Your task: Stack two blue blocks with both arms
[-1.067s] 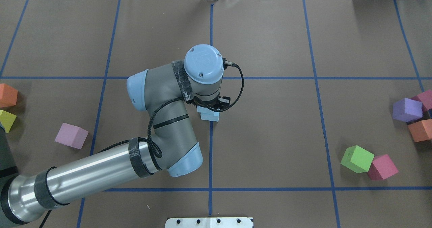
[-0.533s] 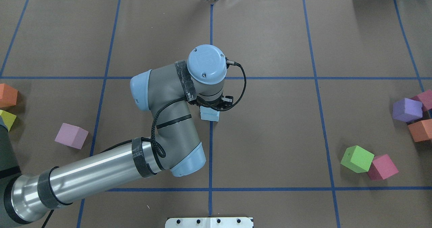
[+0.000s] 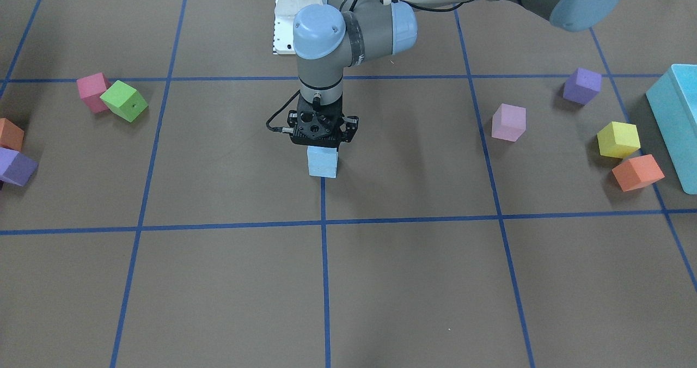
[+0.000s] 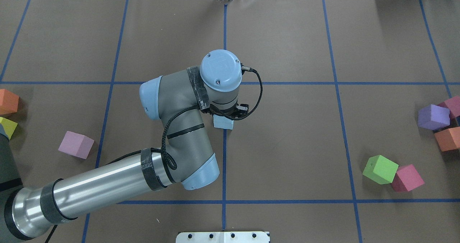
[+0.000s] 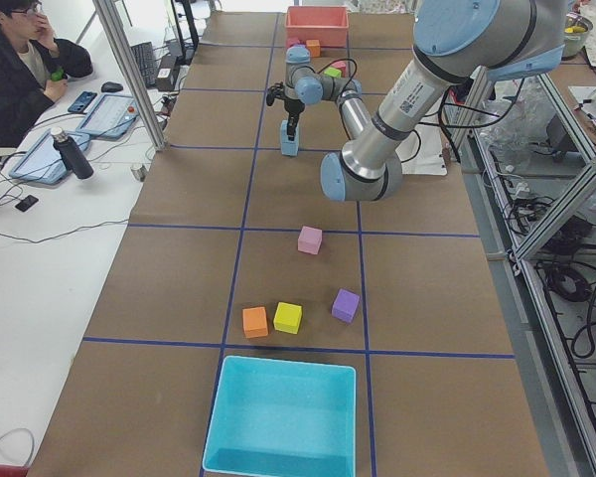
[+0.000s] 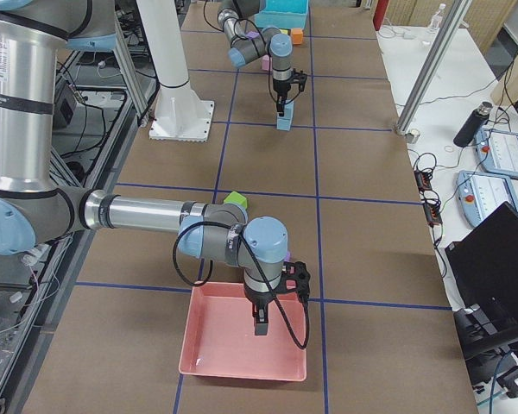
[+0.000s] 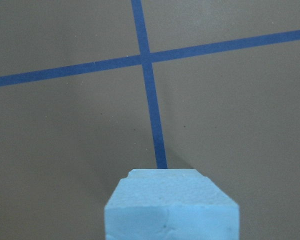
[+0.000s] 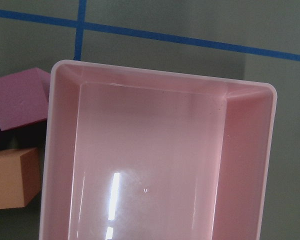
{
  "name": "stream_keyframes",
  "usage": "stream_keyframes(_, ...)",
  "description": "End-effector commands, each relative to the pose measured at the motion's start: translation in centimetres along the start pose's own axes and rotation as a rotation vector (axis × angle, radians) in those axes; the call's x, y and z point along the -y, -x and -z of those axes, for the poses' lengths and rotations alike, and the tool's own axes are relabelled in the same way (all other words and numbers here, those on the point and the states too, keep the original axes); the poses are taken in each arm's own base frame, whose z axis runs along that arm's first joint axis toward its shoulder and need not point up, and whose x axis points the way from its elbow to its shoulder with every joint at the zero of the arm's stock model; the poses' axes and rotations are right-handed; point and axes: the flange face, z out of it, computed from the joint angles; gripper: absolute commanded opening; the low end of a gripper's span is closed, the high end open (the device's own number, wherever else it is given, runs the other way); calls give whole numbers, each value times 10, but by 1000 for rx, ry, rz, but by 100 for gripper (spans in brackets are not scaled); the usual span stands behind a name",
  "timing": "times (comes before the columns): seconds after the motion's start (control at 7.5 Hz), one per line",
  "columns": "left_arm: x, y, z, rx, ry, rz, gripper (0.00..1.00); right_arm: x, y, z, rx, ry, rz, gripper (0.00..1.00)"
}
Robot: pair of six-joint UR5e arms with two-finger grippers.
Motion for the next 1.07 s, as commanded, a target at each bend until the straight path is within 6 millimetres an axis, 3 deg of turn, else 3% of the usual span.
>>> stream_keyframes(0.0, -2, -1, -1, -1, 2, -2, 54, 0, 0, 0, 0, 1, -1, 100)
stream_keyframes(0.13, -2, -1, -1, -1, 2, -3, 79, 0, 0, 0, 0, 0, 0, 100)
stream_keyframes(0.27, -2, -1, 1, -5, -1, -4, 97, 0, 0, 0, 0, 0, 0, 100)
stream_keyframes(0.53, -1, 0, 6, -9, -6, -4, 98, 0, 0, 0, 0, 0, 0, 100)
stream_keyframes(0.67, -1, -1, 20, -29, -17, -7, 98, 0, 0, 0, 0, 0, 0, 100)
stream_keyframes(0.93, 11, 17, 76, -66, -30, 14, 98, 0, 0, 0, 0, 1, 0, 100)
